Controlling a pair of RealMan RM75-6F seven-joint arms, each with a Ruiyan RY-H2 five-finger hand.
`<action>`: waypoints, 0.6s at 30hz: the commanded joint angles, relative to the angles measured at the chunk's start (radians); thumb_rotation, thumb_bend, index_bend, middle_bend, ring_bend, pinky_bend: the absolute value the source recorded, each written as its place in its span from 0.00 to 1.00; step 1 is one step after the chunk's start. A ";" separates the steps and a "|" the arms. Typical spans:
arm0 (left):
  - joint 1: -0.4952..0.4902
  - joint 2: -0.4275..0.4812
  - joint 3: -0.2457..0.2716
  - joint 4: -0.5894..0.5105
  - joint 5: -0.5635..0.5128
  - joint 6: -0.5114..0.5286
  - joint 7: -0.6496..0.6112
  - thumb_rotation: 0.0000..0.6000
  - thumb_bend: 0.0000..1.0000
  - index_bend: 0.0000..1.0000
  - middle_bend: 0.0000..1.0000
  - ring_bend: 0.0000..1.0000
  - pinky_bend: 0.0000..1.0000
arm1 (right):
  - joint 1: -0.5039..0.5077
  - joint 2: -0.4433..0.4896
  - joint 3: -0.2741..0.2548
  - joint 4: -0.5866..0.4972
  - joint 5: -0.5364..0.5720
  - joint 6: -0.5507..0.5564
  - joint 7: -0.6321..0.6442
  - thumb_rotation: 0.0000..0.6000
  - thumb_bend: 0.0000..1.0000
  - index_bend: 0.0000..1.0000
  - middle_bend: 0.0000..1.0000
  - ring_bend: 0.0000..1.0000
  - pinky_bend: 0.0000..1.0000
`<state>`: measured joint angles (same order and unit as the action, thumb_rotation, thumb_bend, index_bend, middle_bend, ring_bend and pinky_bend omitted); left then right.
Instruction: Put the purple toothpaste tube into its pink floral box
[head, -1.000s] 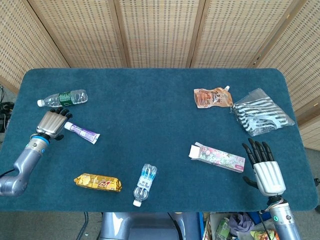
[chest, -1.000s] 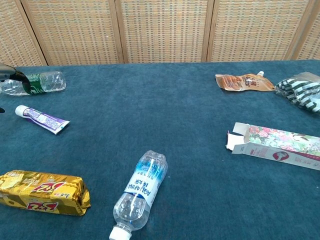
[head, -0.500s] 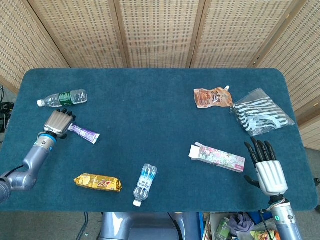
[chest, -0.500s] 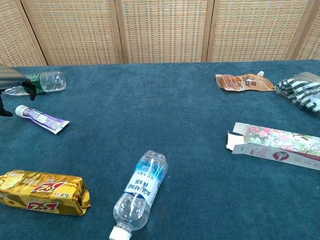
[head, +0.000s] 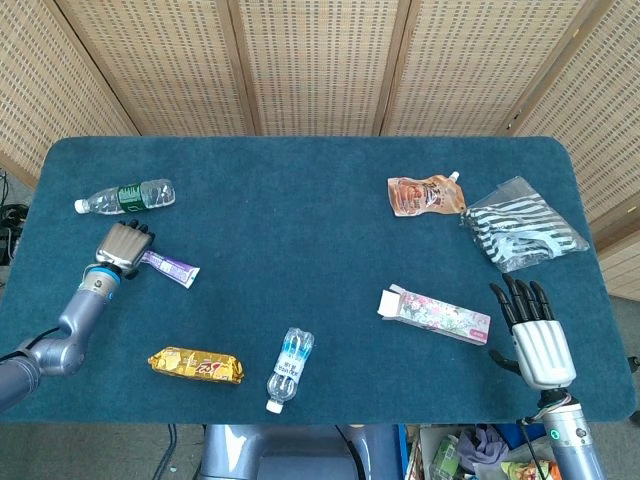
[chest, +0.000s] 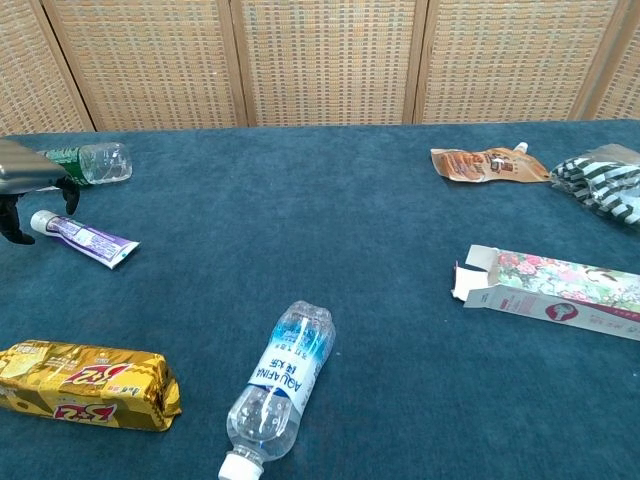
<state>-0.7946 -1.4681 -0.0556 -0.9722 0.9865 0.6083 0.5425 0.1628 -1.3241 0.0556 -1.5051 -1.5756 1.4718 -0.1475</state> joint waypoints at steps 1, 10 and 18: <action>-0.007 -0.021 0.006 0.026 -0.006 -0.013 -0.003 1.00 0.27 0.33 0.25 0.17 0.26 | 0.000 -0.001 0.000 0.002 0.001 -0.001 0.001 1.00 0.01 0.03 0.00 0.00 0.00; -0.011 -0.079 0.009 0.077 0.014 -0.003 -0.032 1.00 0.27 0.55 0.45 0.35 0.40 | 0.002 -0.004 0.005 0.011 0.007 -0.001 0.016 1.00 0.01 0.03 0.00 0.00 0.00; 0.016 -0.112 0.014 0.099 0.132 0.085 -0.150 1.00 0.27 0.81 0.69 0.58 0.57 | 0.001 -0.004 0.007 0.013 0.001 0.010 0.029 1.00 0.01 0.03 0.00 0.00 0.00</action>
<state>-0.7874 -1.5706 -0.0437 -0.8809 1.0893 0.6714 0.4227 0.1640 -1.3277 0.0624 -1.4926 -1.5744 1.4818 -0.1186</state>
